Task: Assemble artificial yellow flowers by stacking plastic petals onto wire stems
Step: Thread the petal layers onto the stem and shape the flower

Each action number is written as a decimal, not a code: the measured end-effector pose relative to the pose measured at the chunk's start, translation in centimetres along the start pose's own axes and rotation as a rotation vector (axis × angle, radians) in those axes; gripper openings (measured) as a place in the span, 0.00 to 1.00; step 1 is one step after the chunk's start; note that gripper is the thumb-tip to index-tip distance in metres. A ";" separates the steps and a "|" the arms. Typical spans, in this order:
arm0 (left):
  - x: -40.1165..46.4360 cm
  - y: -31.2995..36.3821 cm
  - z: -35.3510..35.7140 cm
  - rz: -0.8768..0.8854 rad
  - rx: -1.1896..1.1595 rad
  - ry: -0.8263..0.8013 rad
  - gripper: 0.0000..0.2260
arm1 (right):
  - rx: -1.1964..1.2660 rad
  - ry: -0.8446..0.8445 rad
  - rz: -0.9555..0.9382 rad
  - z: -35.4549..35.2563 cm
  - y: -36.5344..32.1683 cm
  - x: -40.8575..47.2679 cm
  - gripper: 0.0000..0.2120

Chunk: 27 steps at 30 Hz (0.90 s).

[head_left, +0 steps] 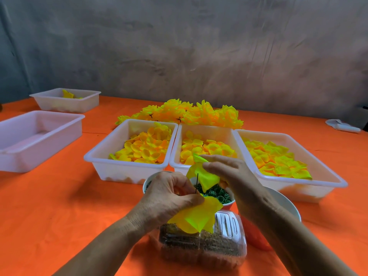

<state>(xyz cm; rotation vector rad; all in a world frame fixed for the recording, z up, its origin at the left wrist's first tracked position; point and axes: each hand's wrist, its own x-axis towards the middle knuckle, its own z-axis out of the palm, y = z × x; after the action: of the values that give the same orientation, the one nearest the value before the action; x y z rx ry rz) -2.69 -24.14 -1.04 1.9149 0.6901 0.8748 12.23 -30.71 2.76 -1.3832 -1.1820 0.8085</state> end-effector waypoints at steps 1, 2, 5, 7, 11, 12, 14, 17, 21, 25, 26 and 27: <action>0.0 0.0 0.0 0.002 0.003 0.003 0.10 | 0.032 -0.004 0.024 -0.1 0.2 0.1 0.14; 0.0 -0.1 0.0 0.003 0.006 0.005 0.11 | 0.062 0.003 0.044 -0.1 0.1 0.1 0.16; 0.0 -0.1 0.1 0.004 0.000 0.007 0.11 | 0.086 0.011 0.009 -0.6 0.9 0.4 0.14; 0.0 -0.1 0.1 0.006 0.001 0.008 0.12 | 0.141 0.014 -0.010 -0.6 1.1 0.4 0.14; 0.1 -0.1 0.2 0.015 0.004 0.022 0.12 | 0.315 0.026 -0.001 -1.1 1.3 0.5 0.15; 0.1 -0.2 0.2 0.015 0.000 0.025 0.12 | 0.344 0.042 0.025 -1.2 1.3 0.6 0.15; 0.1 -0.3 0.2 0.014 -0.005 0.029 0.11 | 0.390 0.067 0.054 -1.5 1.3 0.8 0.19; 0.0 -0.4 0.2 0.021 -0.010 0.028 0.11 | 0.404 0.136 -0.015 -1.9 1.2 0.8 0.24; 0.0 -0.6 0.3 0.014 -0.018 0.035 0.10 | 0.264 0.136 -0.220 -1.7 0.8 0.1 0.12; -0.1 -0.6 0.2 0.011 -0.048 0.003 0.07 | 0.160 0.152 -0.277 -0.5 0.9 -0.9 0.20; -0.1 -0.6 0.2 0.004 -0.055 0.001 0.07 | 0.156 0.141 -0.277 -0.2 0.9 -1.1 0.17; -0.1 -0.5 0.2 -0.007 -0.060 0.002 0.07 | 0.146 0.136 -0.284 0.0 1.0 -1.4 0.14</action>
<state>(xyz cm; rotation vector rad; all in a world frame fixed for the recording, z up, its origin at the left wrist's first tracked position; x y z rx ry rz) -2.66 -24.12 -1.64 1.8576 0.6637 0.8833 12.07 -31.92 1.60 -1.1024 -1.1568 0.5785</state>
